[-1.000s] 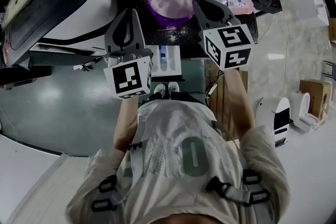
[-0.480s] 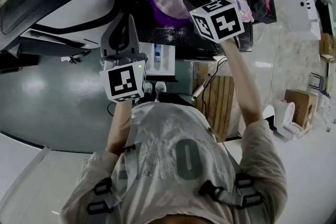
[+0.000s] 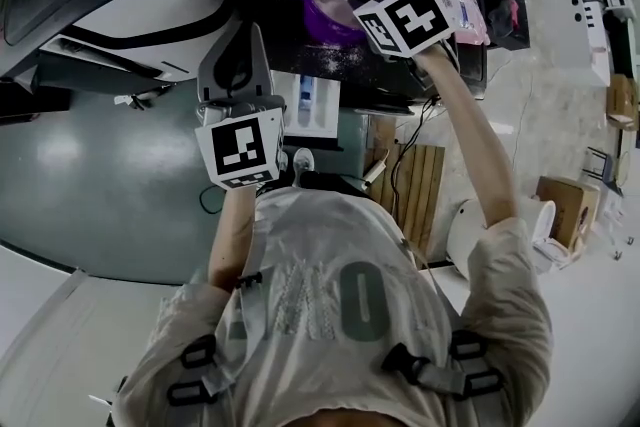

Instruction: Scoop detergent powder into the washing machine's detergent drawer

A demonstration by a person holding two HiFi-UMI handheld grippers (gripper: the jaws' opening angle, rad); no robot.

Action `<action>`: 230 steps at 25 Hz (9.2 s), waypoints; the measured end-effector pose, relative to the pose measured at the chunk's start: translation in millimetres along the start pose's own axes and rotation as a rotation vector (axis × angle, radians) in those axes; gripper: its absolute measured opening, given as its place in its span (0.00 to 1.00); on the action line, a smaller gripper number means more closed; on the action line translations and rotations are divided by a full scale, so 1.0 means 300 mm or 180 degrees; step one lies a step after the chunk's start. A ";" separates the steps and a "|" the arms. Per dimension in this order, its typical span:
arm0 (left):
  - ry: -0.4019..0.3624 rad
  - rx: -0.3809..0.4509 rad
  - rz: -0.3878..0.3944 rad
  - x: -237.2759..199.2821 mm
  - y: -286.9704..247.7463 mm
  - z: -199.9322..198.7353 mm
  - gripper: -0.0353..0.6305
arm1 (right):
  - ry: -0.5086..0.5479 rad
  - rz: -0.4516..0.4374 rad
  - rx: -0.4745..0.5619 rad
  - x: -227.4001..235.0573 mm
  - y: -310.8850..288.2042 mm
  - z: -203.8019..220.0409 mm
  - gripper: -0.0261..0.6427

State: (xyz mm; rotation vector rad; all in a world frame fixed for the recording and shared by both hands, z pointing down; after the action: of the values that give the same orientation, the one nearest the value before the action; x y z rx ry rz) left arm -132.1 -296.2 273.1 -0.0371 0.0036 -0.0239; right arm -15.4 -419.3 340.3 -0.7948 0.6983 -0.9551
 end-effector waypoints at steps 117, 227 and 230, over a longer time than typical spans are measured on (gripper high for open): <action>-0.0375 0.0102 0.0511 0.127 0.381 0.161 0.09 | -0.5722 -0.0981 0.4022 -0.485 0.346 0.624 0.06; -0.0108 -0.0318 0.0092 -0.197 0.467 0.390 0.09 | 0.2924 0.1985 0.0362 -0.846 -0.141 0.417 0.06; -0.0101 -0.0307 0.0074 -0.204 0.474 0.387 0.09 | 0.2911 0.2045 0.0385 -0.837 -0.132 0.406 0.06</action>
State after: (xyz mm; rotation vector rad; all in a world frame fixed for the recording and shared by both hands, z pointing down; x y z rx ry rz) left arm -189.4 -148.3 384.1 -0.1338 -0.0264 0.0002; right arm -37.6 -174.8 479.2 0.0507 1.5528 -0.7179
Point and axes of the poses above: the fingertips, and each gripper's own axes: y backward along the fingers, x to its right, z out of its underside, the point moved 1 cm from there along y, backward along the fingers, and after that the axes turned 4 degrees about z, right-handed, at the moved point
